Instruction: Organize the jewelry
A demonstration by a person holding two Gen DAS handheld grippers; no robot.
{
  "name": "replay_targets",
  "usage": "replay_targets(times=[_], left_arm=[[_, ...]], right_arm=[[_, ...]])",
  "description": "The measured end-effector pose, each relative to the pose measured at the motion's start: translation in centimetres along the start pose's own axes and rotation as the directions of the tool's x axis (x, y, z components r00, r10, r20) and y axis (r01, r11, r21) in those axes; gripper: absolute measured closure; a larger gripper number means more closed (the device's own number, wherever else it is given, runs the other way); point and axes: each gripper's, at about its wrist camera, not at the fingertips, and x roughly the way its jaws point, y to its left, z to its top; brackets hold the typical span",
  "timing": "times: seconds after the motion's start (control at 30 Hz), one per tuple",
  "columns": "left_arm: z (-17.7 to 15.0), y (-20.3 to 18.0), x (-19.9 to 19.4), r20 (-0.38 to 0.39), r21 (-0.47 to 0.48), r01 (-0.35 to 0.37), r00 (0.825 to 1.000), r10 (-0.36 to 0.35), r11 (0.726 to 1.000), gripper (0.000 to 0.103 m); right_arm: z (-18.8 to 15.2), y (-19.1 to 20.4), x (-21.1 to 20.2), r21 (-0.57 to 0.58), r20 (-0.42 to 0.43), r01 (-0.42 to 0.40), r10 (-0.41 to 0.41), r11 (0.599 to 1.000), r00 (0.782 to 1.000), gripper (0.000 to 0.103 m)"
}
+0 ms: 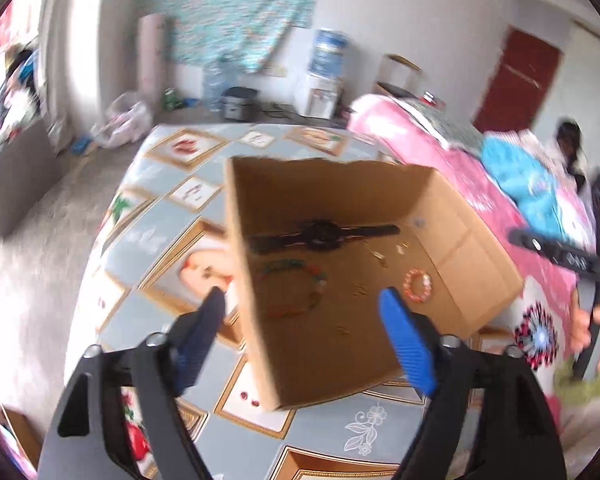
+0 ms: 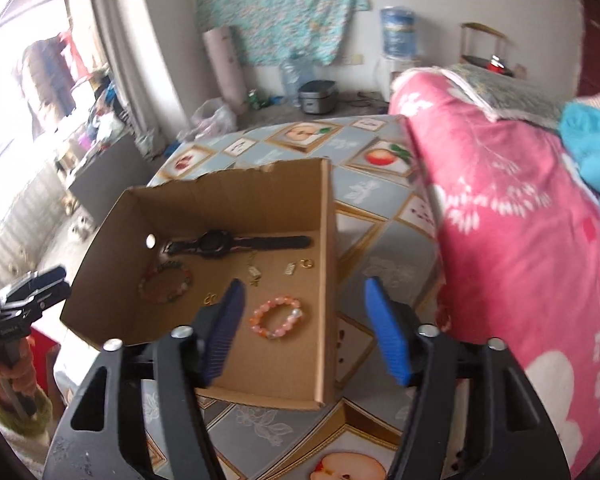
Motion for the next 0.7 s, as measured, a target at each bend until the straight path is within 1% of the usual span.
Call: replay_targets(times=[0.03, 0.07, 0.13, 0.17, 0.2, 0.23, 0.37, 0.4, 0.47, 0.57, 0.7], left_arm=[[-0.4, 0.9, 0.4, -0.011, -0.051, 0.019, 1.0, -0.02, 0.999, 0.022], [-0.8, 1.8, 1.2, -0.039, -0.111, 0.054, 0.998, -0.058, 0.992, 0.022], [-1.4, 3.0, 2.5, -0.089, -0.205, 0.116, 0.987, -0.137, 0.972, 0.022], [-1.8, 3.4, 3.3, -0.113, -0.25, 0.157, 0.975, -0.19, 0.955, 0.022], [-2.0, 3.6, 3.7, -0.12, -0.275, 0.192, 0.965, -0.231, 0.942, 0.022], [-2.3, 3.5, 3.9, -0.118, -0.287, 0.217, 0.958, -0.26, 0.933, 0.022], [-2.8, 2.1, 2.9, -0.099, -0.223, 0.189, 0.972, -0.215, 0.956, 0.022], [-3.0, 1.8, 2.7, -0.095, -0.217, 0.19, 0.972, -0.214, 0.958, 0.022], [-3.5, 1.8, 1.9, -0.088, -0.212, 0.2, 0.971, -0.222, 0.957, 0.022], [-4.7, 1.9, 0.6, -0.083, -0.21, 0.185, 0.975, -0.206, 0.96, 0.022], [-6.5, 2.0, -0.9, -0.077, -0.232, 0.197, 0.972, -0.22, 0.953, 0.022]], right_arm=[[-0.3, -0.7, 0.5, 0.037, -0.016, -0.015, 0.016, 0.999, 1.0, 0.037], [-0.5, -1.4, 1.3, 0.076, -0.043, -0.039, 0.042, 0.996, 0.998, 0.037], [-1.1, -2.6, 3.2, 0.159, -0.112, -0.108, 0.127, 0.981, 0.986, 0.037], [-1.3, -2.9, 4.1, 0.192, -0.137, -0.144, 0.172, 0.971, 0.975, 0.037], [-1.7, -3.1, 5.0, 0.237, -0.159, -0.199, 0.24, 0.951, 0.958, 0.04], [-1.8, -3.0, 5.4, 0.258, -0.165, -0.237, 0.284, 0.937, 0.945, 0.04], [-1.9, -1.3, 4.9, 0.181, -0.16, -0.169, 0.199, 0.969, 0.967, 0.04], [-2.0, -0.8, 4.7, 0.155, -0.159, -0.148, 0.172, 0.977, 0.972, 0.04], [-2.4, -0.2, 4.3, 0.131, -0.152, -0.128, 0.148, 0.983, 0.977, 0.04], [-3.4, -0.1, 3.7, 0.143, -0.155, -0.152, 0.174, 0.978, 0.972, 0.04], [-5.1, 0.4, 2.6, 0.123, -0.15, -0.145, 0.163, 0.982, 0.975, 0.04]])
